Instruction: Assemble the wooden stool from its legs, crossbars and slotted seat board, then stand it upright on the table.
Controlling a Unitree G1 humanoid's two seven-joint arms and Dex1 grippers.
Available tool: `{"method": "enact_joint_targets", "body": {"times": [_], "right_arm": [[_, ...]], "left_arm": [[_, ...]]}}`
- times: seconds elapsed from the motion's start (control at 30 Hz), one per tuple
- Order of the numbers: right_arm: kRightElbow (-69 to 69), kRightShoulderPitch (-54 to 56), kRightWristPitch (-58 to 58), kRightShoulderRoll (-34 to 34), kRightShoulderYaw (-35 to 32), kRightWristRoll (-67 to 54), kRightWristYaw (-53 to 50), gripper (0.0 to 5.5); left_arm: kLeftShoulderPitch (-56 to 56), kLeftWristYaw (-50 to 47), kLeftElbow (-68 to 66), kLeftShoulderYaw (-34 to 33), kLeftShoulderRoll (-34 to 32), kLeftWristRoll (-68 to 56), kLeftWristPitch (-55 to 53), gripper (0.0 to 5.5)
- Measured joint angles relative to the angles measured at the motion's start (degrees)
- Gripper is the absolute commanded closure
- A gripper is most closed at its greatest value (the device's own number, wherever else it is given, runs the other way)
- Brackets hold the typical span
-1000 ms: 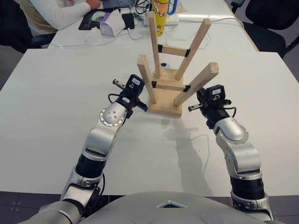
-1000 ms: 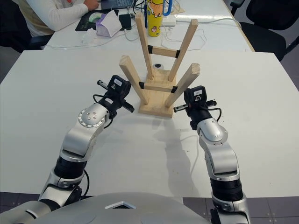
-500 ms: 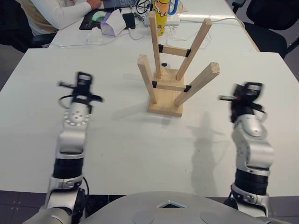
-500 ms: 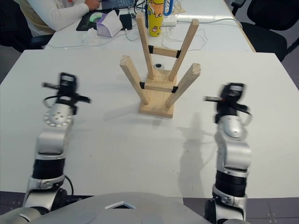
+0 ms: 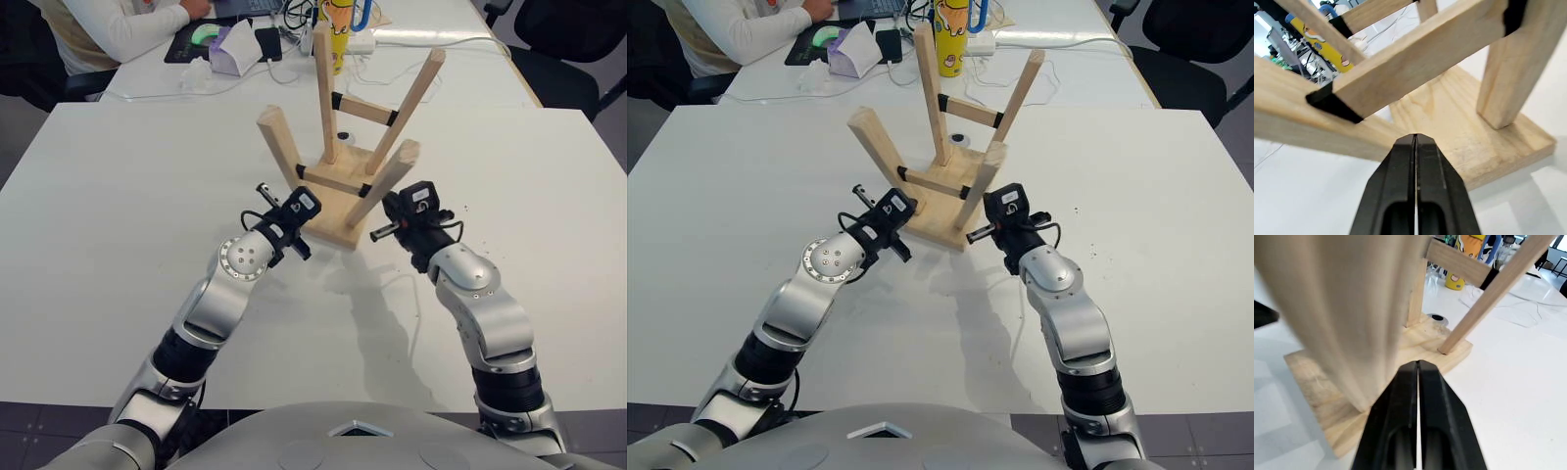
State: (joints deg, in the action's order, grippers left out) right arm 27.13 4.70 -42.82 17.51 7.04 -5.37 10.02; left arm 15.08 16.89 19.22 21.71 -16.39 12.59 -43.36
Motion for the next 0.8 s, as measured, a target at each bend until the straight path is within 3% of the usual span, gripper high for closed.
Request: {"method": "enact_joint_targets", "body": {"times": [0.27, 0.4, 0.63, 0.8], "right_arm": [[-7.0, 3.2, 3.2, 2.0, -1.0, 2.3, 1.6, 5.50], [-10.5, 9.7, 11.1, 2.9, 2.9, 5.2, 4.5, 5.50], [-4.3, 10.8, 18.7, 7.5, 9.5, -9.7, 32.5, 5.50], [-7.0, 15.1, 19.5, 7.4, 8.3, -10.4, 33.5, 5.50]], "left_arm": [[-2.2, -2.3, -3.7, -3.5, -1.1, 1.1, 0.4, 5.47], [-2.3, -2.7, -4.7, -3.7, -0.6, 1.1, 1.1, 5.47], [-2.7, -3.0, -5.4, -6.1, -1.0, 1.0, 1.2, 5.47], [-5.3, -3.7, -6.6, -8.8, -2.1, 1.1, 1.1, 5.47]]}}
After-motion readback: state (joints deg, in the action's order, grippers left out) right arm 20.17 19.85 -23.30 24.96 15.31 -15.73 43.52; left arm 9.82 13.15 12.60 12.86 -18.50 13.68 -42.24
